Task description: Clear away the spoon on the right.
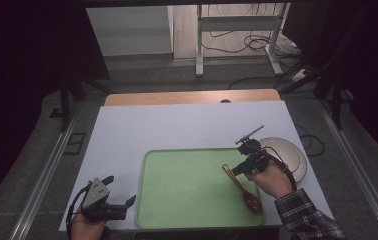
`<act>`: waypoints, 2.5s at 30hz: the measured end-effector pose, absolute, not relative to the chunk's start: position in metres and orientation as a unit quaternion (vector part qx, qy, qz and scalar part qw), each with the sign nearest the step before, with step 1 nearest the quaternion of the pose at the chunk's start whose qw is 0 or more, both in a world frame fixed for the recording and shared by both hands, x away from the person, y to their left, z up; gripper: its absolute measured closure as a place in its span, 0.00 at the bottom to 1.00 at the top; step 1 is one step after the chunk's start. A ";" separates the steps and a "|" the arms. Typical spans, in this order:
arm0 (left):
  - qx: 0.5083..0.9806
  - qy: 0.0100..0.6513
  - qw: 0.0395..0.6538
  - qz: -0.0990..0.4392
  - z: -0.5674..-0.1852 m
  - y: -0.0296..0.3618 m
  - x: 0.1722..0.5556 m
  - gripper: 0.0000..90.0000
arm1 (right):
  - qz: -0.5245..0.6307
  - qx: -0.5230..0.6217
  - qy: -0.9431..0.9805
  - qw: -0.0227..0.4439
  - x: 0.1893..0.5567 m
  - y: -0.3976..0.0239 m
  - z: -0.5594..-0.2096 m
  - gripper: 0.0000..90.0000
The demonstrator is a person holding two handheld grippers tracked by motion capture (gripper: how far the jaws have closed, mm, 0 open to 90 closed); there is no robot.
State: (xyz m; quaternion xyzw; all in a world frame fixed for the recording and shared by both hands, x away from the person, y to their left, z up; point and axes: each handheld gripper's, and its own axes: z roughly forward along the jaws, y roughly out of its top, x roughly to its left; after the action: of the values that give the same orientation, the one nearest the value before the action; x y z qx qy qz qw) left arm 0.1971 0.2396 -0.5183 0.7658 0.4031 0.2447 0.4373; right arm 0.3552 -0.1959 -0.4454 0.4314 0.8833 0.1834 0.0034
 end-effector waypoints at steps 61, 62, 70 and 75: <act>0.767 0.403 0.435 0.245 -0.518 0.239 0.197 0.02 | 0.278 0.349 0.888 0.112 0.309 -0.195 -0.503 1.00; 0.767 0.403 0.435 0.245 -0.519 0.239 0.197 0.02 | 0.277 0.349 0.888 0.113 0.309 -0.195 -0.504 1.00; 0.769 0.402 0.432 0.245 -0.519 0.239 0.197 0.02 | 0.270 0.353 0.889 0.114 0.312 -0.198 -0.506 1.00; 0.770 0.402 0.431 0.245 -0.519 0.239 0.197 0.02 | 0.271 0.358 0.886 0.116 0.314 -0.201 -0.506 1.00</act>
State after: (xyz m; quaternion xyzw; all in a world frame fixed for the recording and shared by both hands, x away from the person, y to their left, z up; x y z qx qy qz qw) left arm 0.1973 0.2388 -0.5187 0.7697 0.4016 0.2453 0.4314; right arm 0.3136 -0.2013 -0.5062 0.3579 0.8859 0.2711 0.1163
